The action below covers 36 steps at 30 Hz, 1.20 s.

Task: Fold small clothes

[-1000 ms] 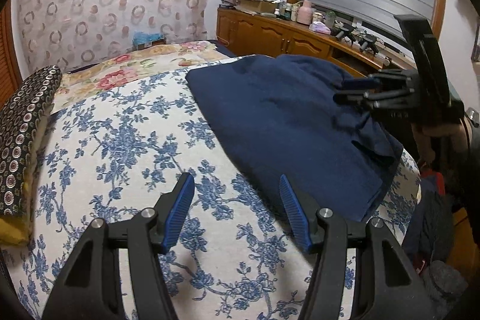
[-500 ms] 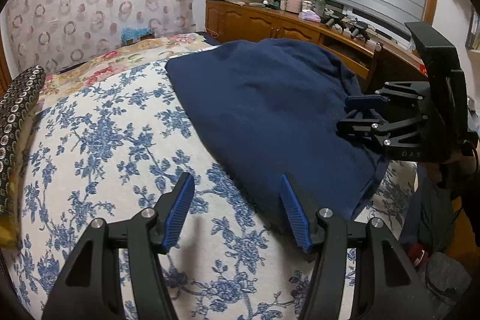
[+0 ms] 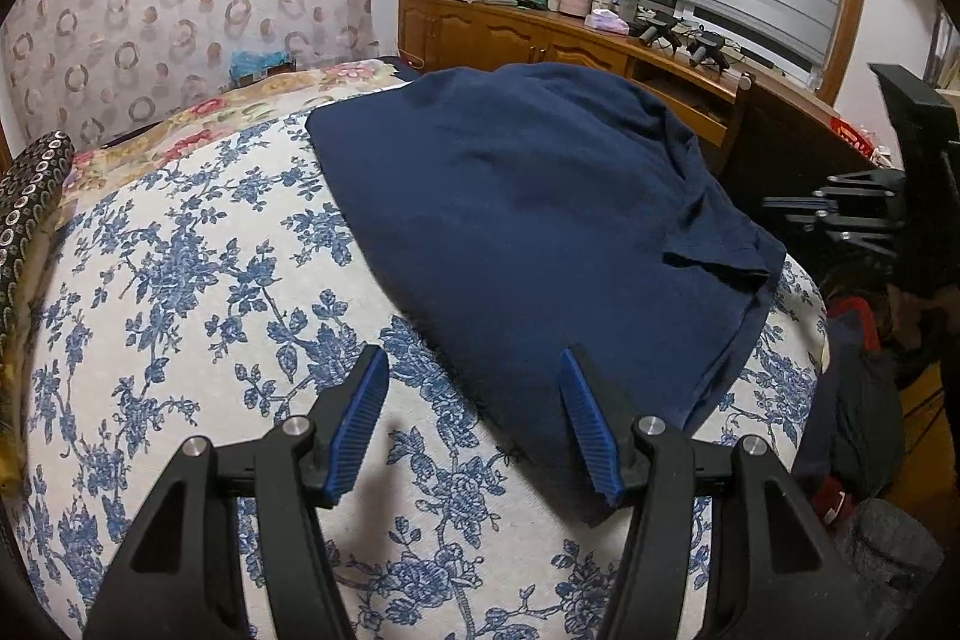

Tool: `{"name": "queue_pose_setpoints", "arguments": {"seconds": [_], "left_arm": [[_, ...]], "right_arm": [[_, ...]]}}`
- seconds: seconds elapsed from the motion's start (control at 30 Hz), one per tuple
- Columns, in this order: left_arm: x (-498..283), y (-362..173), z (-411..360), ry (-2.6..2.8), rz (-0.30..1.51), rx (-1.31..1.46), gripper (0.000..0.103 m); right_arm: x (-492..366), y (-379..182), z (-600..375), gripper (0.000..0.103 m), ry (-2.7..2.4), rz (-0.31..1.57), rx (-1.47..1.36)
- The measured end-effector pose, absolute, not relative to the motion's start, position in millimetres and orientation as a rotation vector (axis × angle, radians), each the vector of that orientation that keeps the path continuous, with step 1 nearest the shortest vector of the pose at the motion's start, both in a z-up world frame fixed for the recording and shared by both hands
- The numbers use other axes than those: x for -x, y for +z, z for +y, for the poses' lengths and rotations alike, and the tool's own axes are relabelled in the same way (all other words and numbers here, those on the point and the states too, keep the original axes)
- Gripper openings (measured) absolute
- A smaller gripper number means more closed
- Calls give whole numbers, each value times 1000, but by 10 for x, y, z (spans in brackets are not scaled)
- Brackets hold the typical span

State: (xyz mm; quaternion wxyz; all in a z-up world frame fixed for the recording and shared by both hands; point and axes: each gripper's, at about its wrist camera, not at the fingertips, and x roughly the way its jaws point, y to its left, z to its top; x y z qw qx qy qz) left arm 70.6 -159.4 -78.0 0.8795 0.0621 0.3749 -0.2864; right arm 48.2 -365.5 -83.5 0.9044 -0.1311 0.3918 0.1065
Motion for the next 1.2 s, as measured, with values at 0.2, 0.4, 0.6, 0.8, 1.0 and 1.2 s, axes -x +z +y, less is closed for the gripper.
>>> {"name": "queue_pose_setpoints", "arguments": {"seconds": [0.2, 0.4, 0.6, 0.8, 1.0, 1.2], "left_arm": [[-715, -793, -1625, -599, 786, -132, 58], [-708, -806, -1634, -599, 788, -137, 58], [-687, -809, -1634, -602, 788, -140, 58], [-668, -799, -1637, -604, 789, -138, 58], [-663, -797, -1647, -608, 789, -141, 58], [-621, -803, -1656, -629, 807, -142, 58]], "right_arm": [[-408, -743, -3771, 0, 183, 780, 246], [-587, -759, -3394, 50, 259, 752, 253], [-747, -1026, -3134, 43, 310, 802, 269], [-631, -1014, -3317, 3, 295, 787, 228], [-244, -817, -3805, 3, 157, 758, 155], [-137, -817, -4035, 3, 68, 777, 129]]}}
